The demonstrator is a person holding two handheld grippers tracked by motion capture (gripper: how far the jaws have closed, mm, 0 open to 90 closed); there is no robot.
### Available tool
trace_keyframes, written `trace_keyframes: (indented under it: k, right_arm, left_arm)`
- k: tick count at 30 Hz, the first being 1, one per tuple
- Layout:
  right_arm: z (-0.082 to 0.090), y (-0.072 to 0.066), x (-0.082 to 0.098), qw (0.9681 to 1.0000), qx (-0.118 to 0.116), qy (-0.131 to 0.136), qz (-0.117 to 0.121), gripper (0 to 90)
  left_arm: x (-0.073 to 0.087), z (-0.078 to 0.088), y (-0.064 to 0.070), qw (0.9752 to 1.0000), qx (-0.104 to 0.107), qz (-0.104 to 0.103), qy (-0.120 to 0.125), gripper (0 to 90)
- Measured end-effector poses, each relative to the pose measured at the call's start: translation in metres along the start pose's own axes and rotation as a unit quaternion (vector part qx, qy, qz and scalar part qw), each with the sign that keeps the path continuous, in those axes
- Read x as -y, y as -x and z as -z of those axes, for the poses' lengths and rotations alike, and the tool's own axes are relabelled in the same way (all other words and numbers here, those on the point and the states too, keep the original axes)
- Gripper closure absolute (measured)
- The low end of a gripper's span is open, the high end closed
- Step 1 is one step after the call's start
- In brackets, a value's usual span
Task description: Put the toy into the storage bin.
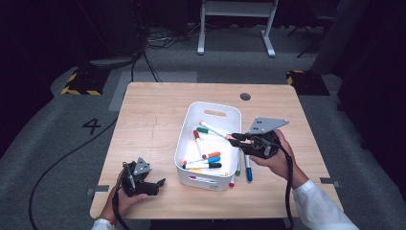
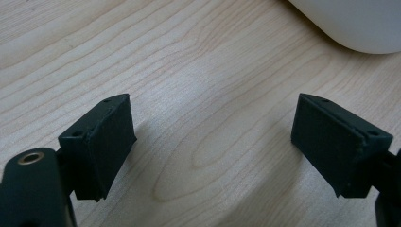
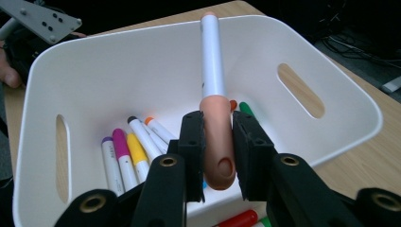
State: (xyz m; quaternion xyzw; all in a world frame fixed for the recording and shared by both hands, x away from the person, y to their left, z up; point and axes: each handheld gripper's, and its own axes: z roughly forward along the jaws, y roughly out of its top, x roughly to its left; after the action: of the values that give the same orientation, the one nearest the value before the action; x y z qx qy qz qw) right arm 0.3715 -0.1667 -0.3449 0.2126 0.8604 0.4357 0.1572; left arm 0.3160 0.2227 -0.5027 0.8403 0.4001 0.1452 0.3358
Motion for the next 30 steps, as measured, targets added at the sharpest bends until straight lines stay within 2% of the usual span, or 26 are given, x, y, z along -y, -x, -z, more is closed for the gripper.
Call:
trace_keyframes:
  k: [2,4,6,7,12,20,22,30]
  right_arm:
    - [-0.005,-0.005,-0.004,0.9999,-0.010,-0.003,0.003,75.1]
    - [-0.011,-0.010,-0.009,0.9996,-0.017,-0.015,0.016,75.1]
    - [-0.016,-0.015,-0.011,0.9992,-0.029,-0.023,0.016,75.1]
    - [-0.020,-0.017,-0.012,0.9986,-0.033,-0.031,0.026,75.1]
    - [-0.032,-0.026,-0.010,0.9961,-0.052,-0.059,0.039,75.0]
    - [-0.044,-0.037,-0.009,0.9895,-0.078,-0.107,0.059,75.1]
    - [-0.045,-0.038,-0.009,0.9881,-0.080,-0.112,0.068,75.0]
    - [-0.049,-0.040,-0.008,0.9857,-0.091,-0.123,0.071,73.2]
  left_arm:
    - [0.000,0.000,0.000,1.0000,0.000,0.000,0.000,14.2]
    - [0.000,0.000,0.000,1.0000,0.000,0.000,0.000,14.2]
    - [0.000,0.000,0.000,1.0000,0.000,0.000,0.000,14.2]
    - [0.000,0.000,0.000,1.0000,0.000,0.000,0.000,14.2]
    - [0.000,0.000,0.000,1.0000,0.000,0.000,0.000,14.2]
    - [0.000,0.000,0.000,1.0000,0.000,0.000,0.000,14.2]
    - [0.000,0.000,0.000,1.0000,0.000,0.000,0.000,14.2]
    - [0.000,0.000,0.000,1.0000,0.000,0.000,0.000,14.2]
